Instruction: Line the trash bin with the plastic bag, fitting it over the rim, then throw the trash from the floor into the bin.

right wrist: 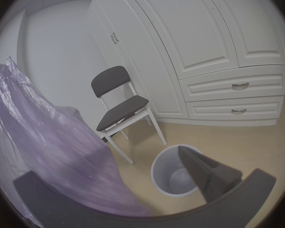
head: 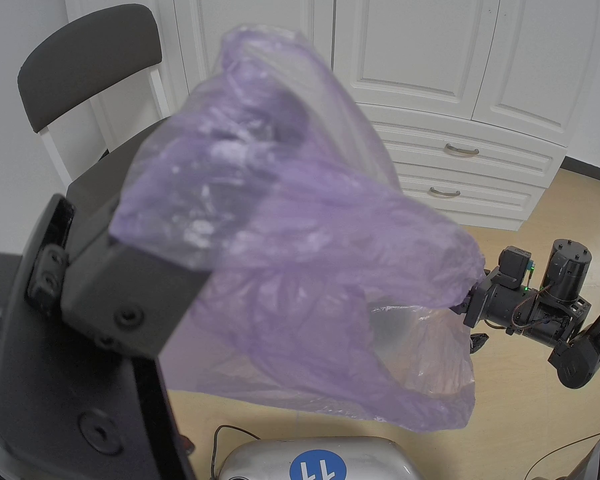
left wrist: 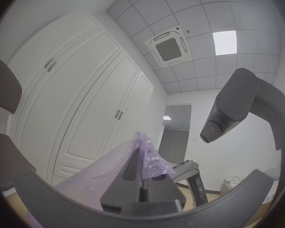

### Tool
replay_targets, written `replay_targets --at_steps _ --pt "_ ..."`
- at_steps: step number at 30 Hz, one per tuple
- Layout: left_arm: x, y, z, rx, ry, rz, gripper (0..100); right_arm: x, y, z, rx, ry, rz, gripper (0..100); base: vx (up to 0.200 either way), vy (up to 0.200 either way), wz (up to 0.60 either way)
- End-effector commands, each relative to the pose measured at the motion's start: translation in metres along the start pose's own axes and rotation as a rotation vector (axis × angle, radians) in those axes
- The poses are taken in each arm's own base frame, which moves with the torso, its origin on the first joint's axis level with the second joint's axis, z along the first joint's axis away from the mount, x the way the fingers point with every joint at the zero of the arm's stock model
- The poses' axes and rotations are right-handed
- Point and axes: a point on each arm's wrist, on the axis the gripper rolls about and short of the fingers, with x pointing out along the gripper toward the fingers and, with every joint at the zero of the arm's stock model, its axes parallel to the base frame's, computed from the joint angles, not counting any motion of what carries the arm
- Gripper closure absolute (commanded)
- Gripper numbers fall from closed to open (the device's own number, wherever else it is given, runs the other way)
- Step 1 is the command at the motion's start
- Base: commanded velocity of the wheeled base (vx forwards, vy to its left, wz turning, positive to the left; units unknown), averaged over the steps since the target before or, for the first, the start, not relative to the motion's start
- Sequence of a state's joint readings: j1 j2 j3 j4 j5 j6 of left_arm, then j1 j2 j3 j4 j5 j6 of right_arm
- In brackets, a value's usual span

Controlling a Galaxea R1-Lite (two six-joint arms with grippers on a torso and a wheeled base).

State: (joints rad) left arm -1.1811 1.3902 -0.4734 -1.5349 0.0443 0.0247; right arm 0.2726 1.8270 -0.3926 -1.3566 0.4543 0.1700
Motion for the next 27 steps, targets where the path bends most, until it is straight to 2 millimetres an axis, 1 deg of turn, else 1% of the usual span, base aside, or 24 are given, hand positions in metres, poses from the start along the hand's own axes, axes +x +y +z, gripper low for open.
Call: replay_targets --at_steps 1,10,15,21,22,27 --pt "0.000 0.000 -0.003 0.000 0.009 0.000 100 -0.002 0.002 0.005 -0.007 -0.017 0.006 100 0.000 0.000 0.00" --pt "0.000 0.000 -0.005 -0.001 0.018 0.000 100 -0.007 0.007 0.012 -0.020 -0.045 0.014 100 0.000 0.000 0.00" --pt "0.002 0.001 -0.012 0.003 0.040 0.005 100 -0.009 0.009 0.015 -0.024 -0.053 0.013 100 0.000 0.000 0.00" --pt "0.003 0.002 -0.015 0.006 0.049 0.009 100 -0.012 0.012 0.016 -0.027 -0.055 0.018 100 0.000 0.000 0.00" --pt "0.003 0.002 -0.015 0.006 0.049 0.009 100 -0.012 0.012 0.016 -0.027 -0.056 0.019 0 0.000 0.000 0.00" --pt "0.003 0.002 -0.014 0.008 0.046 0.009 100 -0.011 0.011 0.016 -0.027 -0.055 0.018 0 0.000 0.000 0.00"
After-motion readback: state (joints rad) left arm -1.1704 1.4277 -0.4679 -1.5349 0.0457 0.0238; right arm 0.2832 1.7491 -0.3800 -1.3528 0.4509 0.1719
